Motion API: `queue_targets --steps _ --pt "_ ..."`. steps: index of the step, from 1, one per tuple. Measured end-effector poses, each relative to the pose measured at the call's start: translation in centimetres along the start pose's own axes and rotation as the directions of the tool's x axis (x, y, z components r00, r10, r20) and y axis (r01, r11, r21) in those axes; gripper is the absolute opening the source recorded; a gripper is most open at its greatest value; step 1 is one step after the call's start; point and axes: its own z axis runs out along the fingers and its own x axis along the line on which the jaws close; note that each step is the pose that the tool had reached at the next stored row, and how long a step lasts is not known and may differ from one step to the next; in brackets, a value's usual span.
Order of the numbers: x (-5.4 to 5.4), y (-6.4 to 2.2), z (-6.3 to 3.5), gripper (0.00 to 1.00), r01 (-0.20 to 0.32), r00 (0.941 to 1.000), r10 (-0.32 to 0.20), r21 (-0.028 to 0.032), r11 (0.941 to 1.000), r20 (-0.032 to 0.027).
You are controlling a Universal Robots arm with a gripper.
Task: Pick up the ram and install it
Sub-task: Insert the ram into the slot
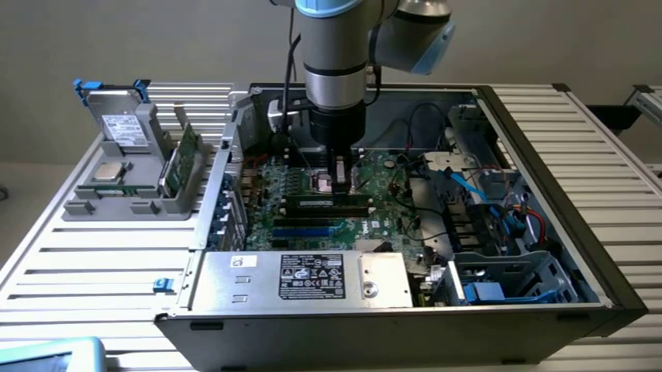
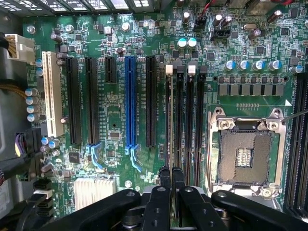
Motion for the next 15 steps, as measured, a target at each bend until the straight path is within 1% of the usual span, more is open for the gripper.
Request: queue_targets --steps 2,5,8,15 --pt "0.00 0.00 0.01 0.13 0.000 1.0000 0.000 0.0019 1.0000 -0.0001" --pt "0.00 0.10 0.02 0.13 -0.001 1.0000 0.001 0.0095 1.0000 0.0001" --pt "0.00 0.23 0.09 0.13 -0.001 1.0000 0.001 0.0130 0.9999 0.0000" --pt "0.03 0.24 0.20 0.13 -0.001 1.0000 0.001 0.0138 0.9999 -0.0001"
